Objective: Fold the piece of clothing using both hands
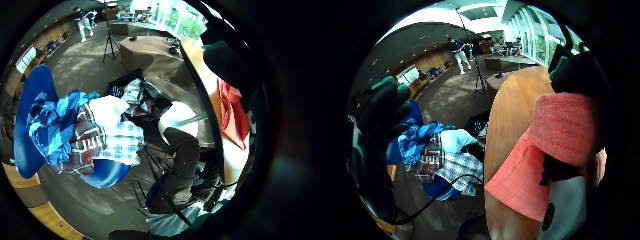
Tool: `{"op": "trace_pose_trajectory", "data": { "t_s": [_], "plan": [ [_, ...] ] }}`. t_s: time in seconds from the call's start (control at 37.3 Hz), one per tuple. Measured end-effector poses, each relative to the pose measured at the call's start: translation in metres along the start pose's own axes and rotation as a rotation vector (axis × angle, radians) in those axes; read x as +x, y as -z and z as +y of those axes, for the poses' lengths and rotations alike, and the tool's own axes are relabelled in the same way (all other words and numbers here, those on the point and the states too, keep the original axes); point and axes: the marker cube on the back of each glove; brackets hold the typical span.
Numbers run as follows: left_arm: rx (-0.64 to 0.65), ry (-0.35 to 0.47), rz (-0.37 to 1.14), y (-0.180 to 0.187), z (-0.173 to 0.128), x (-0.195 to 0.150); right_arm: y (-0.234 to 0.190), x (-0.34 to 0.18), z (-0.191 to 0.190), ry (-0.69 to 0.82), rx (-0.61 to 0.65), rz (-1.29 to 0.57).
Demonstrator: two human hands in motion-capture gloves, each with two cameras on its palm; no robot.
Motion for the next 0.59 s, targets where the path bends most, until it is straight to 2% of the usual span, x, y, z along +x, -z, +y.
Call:
{"op": "trace_pose_trajectory", "data": {
  "t_s": [0.16, 0.27, 0.35, 0.46, 0.59],
  "plan": [
    [-0.003, 0.01, -0.006, -0.005, 0.003, -0.013, -0.007, -0.009, 0.01, 0.057, 0.022, 0.051],
    [-0.002, -0.029, -0.019, -0.008, 0.002, 0.006, -0.007, -0.003, 0.011, 0.107, 0.054, 0.046],
    [-0.008, -0.081, -0.028, -0.014, 0.0, 0.027, -0.005, 0.014, 0.016, 0.129, 0.023, -0.021],
    [-0.032, -0.182, -0.058, -0.029, -0.008, 0.062, 0.01, 0.065, 0.033, 0.112, -0.026, -0.1],
    [-0.064, -0.294, -0.135, -0.039, -0.015, 0.118, 0.041, 0.158, 0.066, 0.039, -0.145, 0.008]
  ]
}}
